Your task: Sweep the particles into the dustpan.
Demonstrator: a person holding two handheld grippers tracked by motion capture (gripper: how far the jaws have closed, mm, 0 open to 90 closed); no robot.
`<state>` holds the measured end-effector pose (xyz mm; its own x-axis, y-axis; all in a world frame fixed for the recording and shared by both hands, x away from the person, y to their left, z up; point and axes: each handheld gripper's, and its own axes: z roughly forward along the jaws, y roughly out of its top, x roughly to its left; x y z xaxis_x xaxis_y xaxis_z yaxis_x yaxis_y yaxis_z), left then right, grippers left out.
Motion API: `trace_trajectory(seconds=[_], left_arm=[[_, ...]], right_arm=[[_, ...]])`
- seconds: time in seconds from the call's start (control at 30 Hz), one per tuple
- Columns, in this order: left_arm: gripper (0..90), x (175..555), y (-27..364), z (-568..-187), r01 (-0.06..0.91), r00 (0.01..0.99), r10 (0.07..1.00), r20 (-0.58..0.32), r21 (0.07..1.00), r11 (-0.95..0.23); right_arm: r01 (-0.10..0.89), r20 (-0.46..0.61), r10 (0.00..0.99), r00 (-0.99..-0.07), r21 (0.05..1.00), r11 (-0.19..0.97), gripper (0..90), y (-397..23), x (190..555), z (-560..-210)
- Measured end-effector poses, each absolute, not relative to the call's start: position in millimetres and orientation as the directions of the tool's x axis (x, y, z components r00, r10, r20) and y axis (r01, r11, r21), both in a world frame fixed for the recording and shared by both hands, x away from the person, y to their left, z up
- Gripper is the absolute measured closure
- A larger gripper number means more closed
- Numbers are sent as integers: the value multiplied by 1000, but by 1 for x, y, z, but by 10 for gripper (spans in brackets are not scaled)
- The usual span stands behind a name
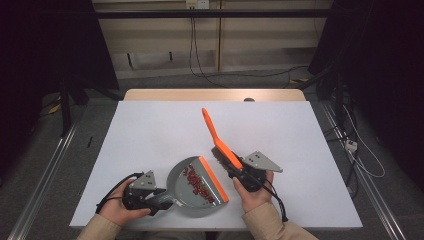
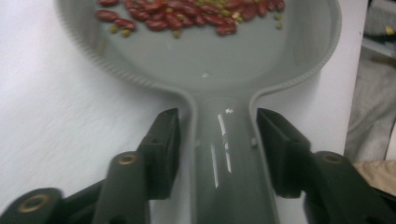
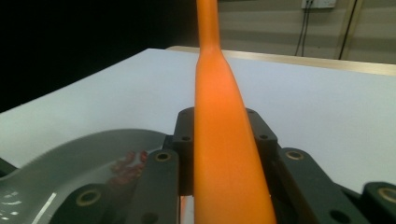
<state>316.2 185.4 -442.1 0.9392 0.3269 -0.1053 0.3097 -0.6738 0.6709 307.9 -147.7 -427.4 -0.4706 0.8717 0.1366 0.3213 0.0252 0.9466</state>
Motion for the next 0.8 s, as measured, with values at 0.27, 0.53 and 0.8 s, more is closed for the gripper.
trace_trajectory(seconds=[0.27, 0.53, 0.8], left_arm=[[638, 317, 185, -445, 313, 935, 340, -104, 696, -647], [639, 320, 190, -445, 341, 913, 396, -95, 711, -615], [639, 328, 200, -440, 381, 868, 488, -90, 750, -540]], right_arm=[[325, 116, 892, -437, 945, 36, 711, -172, 308, -429], [318, 100, 902, -420, 947, 43, 711, -185, 309, -428], [315, 106, 913, -395, 949, 27, 711, -200, 310, -427]])
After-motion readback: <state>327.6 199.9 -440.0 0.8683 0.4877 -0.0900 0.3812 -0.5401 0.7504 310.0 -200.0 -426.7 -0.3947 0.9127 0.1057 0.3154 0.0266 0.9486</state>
